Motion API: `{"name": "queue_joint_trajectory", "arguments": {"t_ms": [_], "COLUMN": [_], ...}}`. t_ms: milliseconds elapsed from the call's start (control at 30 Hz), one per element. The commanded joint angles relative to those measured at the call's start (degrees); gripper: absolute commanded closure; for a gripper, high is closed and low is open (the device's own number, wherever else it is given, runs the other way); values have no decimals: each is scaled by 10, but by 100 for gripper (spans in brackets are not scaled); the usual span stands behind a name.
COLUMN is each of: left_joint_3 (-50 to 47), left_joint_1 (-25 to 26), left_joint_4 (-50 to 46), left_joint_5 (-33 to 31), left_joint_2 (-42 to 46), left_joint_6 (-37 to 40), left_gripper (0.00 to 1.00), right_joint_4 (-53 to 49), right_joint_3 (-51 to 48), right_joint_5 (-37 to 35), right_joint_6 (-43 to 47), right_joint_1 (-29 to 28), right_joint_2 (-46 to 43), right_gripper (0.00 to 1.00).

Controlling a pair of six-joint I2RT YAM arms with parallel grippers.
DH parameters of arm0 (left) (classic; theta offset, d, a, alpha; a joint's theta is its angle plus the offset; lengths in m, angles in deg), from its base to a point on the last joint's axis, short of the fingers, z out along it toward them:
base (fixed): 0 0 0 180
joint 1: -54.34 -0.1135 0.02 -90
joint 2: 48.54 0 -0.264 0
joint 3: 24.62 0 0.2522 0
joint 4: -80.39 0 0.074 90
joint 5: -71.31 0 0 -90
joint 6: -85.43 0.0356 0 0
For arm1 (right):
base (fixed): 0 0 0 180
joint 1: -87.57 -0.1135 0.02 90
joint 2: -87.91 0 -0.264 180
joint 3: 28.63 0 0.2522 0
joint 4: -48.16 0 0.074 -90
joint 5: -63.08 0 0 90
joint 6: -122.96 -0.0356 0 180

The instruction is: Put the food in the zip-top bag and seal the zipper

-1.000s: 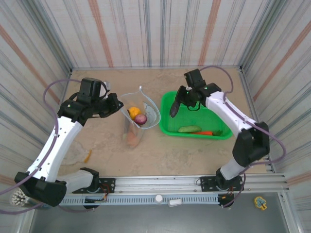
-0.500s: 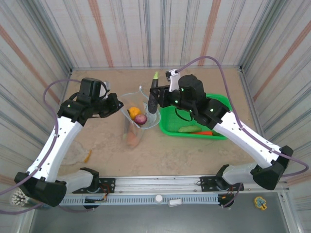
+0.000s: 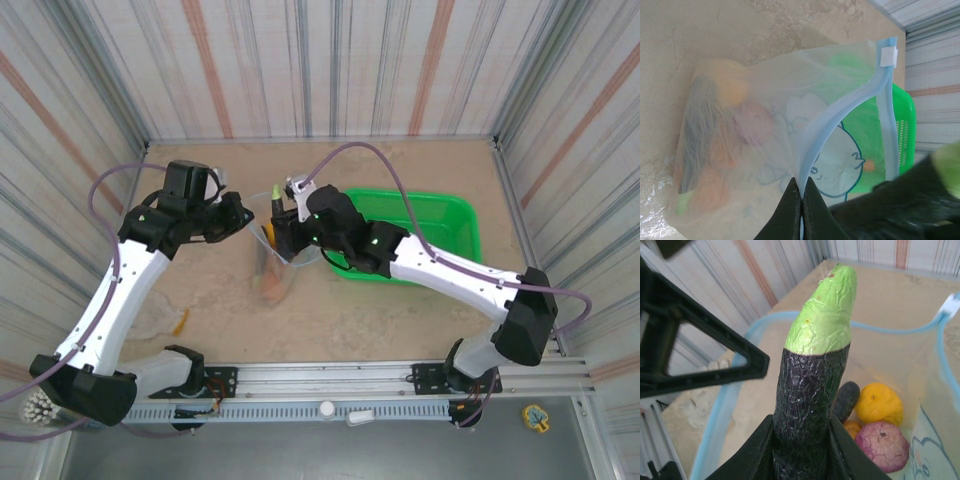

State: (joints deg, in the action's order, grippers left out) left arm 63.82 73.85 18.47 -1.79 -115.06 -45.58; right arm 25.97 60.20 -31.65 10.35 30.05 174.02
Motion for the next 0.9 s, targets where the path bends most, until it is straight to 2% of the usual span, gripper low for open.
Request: {"name": "queue_joint_trajectory", "arguments": {"t_ms": [0,33,100,133,167,467,633,867], "left_joint_3": [17,17,15,14,14,0,2,-6], "left_joint_1": [-1,0,-1,-1,-1,-1,-1,-1], "left_joint_4": [-9,-10,-10,-10,-10,-4,-6,-6], "left_joint_5": [5,3,3,2,3,5,3,-6], "left_joint_2": [14,14,15,17,17,20,24,28], "left_joint_6": [-6,-6,-7,-8,-8,-11,-10,-4], "left_gripper": [100,100,100,100,100,100,100,100], "right_joint_4": [22,18,6,-1,-7,-34,-78,-130], "right_joint_3": [-8,-5,2,6,10,21,49,47], "right_joint_5": [-12,-13,-18,-21,-24,-18,1,24], "right_joint_6": [3,1,-2,-3,-3,-5,-8,-77], "right_joint_1": [-1,-1,0,0,0,13,24,89], "right_joint_2": [12,17,19,20,20,-13,-32,-92], "right_gripper": [78,73,53,47,47,50,58,61]}}
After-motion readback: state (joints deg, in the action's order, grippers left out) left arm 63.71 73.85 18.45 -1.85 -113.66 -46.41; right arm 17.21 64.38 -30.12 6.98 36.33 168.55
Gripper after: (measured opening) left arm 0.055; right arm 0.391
